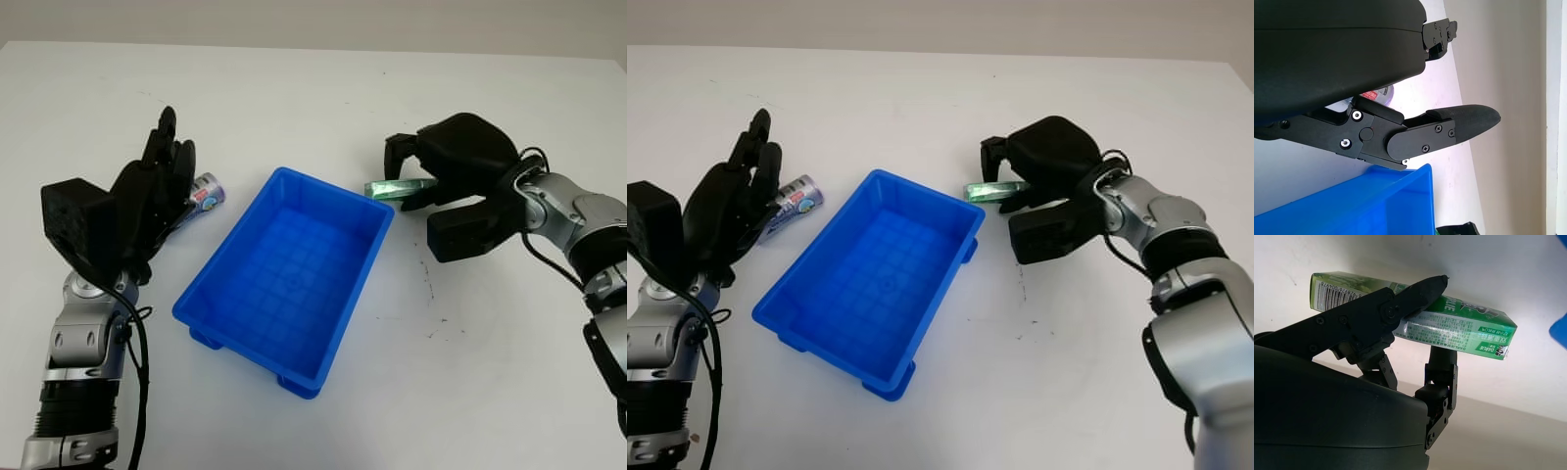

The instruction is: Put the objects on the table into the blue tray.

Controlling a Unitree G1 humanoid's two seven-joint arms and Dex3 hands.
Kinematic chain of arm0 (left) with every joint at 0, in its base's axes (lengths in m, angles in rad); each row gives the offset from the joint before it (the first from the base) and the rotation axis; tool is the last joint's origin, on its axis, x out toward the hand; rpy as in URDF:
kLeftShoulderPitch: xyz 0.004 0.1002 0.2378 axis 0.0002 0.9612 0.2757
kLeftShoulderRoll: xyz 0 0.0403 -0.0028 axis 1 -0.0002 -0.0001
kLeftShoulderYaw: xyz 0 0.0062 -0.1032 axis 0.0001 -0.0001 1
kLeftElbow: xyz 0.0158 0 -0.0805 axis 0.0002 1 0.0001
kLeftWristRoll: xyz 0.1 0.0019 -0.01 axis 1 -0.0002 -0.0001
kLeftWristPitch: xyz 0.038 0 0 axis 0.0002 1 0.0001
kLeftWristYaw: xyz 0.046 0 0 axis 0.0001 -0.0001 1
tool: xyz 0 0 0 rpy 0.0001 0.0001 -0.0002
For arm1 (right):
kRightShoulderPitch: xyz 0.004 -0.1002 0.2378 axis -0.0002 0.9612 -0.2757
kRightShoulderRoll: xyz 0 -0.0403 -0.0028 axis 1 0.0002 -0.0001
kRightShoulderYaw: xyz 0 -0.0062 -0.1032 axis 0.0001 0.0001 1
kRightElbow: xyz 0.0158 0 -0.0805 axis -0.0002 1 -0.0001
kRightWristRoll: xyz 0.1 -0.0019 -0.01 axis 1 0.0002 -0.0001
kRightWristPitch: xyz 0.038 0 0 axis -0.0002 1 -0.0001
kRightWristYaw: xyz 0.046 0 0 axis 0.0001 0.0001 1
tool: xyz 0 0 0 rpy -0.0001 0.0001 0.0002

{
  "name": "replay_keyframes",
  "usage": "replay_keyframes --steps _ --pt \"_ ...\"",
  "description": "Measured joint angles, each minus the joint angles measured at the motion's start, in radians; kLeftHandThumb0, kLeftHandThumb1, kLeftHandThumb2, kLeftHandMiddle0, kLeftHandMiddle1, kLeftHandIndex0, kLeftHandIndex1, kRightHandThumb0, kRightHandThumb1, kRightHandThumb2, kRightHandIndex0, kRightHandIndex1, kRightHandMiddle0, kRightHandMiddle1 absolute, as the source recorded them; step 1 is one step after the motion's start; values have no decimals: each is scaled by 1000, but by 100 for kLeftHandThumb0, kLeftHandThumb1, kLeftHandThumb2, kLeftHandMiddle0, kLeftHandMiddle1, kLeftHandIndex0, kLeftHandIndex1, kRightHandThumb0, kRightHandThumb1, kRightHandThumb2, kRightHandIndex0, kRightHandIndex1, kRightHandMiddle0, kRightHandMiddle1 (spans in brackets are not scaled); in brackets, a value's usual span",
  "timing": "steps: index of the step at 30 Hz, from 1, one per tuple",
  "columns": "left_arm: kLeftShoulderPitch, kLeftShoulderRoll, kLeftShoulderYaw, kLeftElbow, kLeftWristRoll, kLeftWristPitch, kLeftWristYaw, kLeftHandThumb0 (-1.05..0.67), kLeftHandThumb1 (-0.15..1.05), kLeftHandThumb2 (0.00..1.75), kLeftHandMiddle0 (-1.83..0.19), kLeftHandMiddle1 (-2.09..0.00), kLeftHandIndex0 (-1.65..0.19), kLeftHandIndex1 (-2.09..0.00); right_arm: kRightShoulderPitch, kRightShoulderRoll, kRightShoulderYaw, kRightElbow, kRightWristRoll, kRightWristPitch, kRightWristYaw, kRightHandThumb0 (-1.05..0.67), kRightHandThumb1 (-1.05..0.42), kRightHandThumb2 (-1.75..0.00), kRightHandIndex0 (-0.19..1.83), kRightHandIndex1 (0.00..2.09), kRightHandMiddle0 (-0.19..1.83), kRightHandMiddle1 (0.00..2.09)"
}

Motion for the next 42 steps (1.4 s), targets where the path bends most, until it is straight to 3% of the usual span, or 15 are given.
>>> replay_keyframes --steps 4,5,9,13,21,26,32,37,39,41,42 --pt "0 1 0 0 0 0 0 -80 105 63 19 -3 19 -2 -28 -1 -29 -1 28 34 2 -34 -98 -6 83 209 60 209" --pt "0 2 0 0 0 0 0 -80 105 63 19 -3 19 -2 -34 -1 -44 -4 42 38 -4 -34 -101 -9 94 209 65 209" --pt "0 2 1 0 -2 3 0 -80 105 62 19 -4 19 -3 -56 0 -130 -43 154 36 27 -30 -98 -7 98 209 70 209" --pt "-1 2 2 0 -2 5 1 -80 105 62 19 -4 19 -3 -62 11 -219 -122 293 -47 98 -29 -100 -6 103 209 77 209" --pt "-6 -4 -2 0 -2 5 6 -80 105 62 18 -5 18 -5 49 94 -308 -494 506 -91 309 -34 -103 -6 113 209 82 209" --pt "-8 -5 -2 2 -2 7 9 -80 105 62 19 -4 19 -4 195 139 -308 -739 654 -3 526 -35 -102 -6 108 209 74 209" --pt "-10 -7 -6 5 -1 7 14 -79 105 62 19 -5 19 -5 278 169 -280 -948 747 98 754 -39 -102 -6 128 209 96 209" --pt "-10 -10 -10 2 -1 10 20 -80 105 62 19 -3 19 -2 294 172 -259 -943 730 86 882 -44 -100 -5 113 209 93 209" --pt "-9 -11 -10 -1 -2 14 20 -80 105 61 19 -2 19 -2 293 155 -244 -924 685 85 926 -48 -100 -5 98 209 83 209" --pt "-9 -12 -10 -2 -2 14 21 -80 105 61 19 -2 19 -2 292 130 -228 -906 621 84 955 -55 -101 -5 57 209 48 203" --pt "-9 -12 -10 -2 -2 14 21 -80 105 62 19 -3 19 -2 290 116 -223 -899 592 86 978 -61 -102 -6 31 161 27 155"
